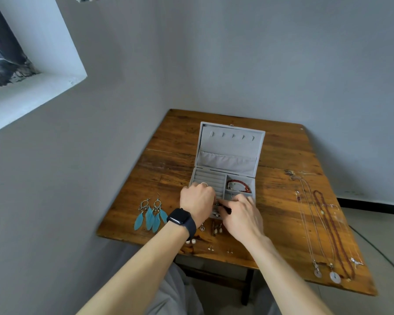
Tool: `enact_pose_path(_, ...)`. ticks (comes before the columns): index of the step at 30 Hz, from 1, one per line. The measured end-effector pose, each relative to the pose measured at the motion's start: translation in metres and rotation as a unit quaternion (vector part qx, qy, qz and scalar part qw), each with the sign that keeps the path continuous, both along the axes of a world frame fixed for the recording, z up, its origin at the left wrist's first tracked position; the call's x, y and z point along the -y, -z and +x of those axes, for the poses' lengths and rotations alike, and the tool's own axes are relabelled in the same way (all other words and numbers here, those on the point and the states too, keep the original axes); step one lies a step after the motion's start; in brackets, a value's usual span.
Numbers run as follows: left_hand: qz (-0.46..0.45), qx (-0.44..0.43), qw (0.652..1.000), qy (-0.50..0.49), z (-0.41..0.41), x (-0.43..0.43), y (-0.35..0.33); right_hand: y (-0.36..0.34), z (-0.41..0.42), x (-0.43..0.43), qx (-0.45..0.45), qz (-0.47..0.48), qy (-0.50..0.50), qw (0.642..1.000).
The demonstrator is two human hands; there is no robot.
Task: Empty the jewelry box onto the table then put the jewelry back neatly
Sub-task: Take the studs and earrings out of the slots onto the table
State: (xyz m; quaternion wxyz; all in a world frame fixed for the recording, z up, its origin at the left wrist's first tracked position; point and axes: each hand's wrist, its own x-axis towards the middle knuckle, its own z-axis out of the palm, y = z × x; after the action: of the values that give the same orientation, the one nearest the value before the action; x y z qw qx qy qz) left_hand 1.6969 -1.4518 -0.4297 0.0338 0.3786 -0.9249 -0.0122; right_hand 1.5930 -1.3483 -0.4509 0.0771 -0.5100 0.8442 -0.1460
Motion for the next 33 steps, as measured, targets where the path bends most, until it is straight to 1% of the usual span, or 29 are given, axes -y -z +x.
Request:
enact_pose_path(2,0.025,-0.003,1.000,-0.002,0.000,0.002,-0.002,-0.001,0.000,0.001,-0.007,0.003,-0.003,1.000)
enact_pose_path(6,0.115,-0.031,0.993,0.001,0.006,0.012,-0.005,-0.004,-0.001,0.005,-0.004,0.007,-0.006,1.000)
enact_pose_path(8,0.145,-0.064,0.987,-0.003,0.013,0.015,-0.005,-0.007,-0.003,0.008,-0.009,0.008,-0.007,1.000)
enact_pose_path(9,0.163,-0.096,0.982,-0.015,0.018,0.017,-0.004,-0.009,-0.003,0.009,-0.014,0.008,-0.009,1.000)
enact_pose_path(12,0.225,-0.220,0.947,-0.063,0.035,0.018,0.004,-0.014,-0.002,0.012,-0.038,0.003,-0.024,0.999)
enact_pose_path(14,0.260,-0.282,0.919,-0.087,0.045,0.018,0.011,-0.015,-0.001,0.012,-0.051,-0.002,-0.032,0.998)
enact_pose_path(19,0.290,-0.358,0.876,-0.140,0.053,0.014,0.025,-0.018,0.001,0.016,-0.061,-0.003,-0.036,0.997)
enact_pose_path(21,0.291,-0.370,0.869,-0.153,0.052,0.013,0.027,-0.020,0.001,0.019,-0.042,0.002,-0.024,0.999)
enact_pose_path(25,0.304,-0.368,0.865,-0.151,0.051,0.015,0.027,-0.020,0.000,0.026,-0.013,0.020,-0.011,1.000)
enact_pose_path(29,0.317,-0.363,0.863,-0.150,0.055,0.017,0.025,-0.018,0.000,0.032,-0.036,0.051,-0.025,0.998)
enact_pose_path(31,0.322,-0.361,0.863,-0.145,0.058,0.017,0.023,-0.017,0.000,0.029,-0.016,0.029,-0.026,0.999)
enact_pose_path(33,0.326,-0.362,0.862,-0.138,0.062,0.017,0.023,-0.019,-0.002,0.018,0.039,-0.028,-0.013,0.999)
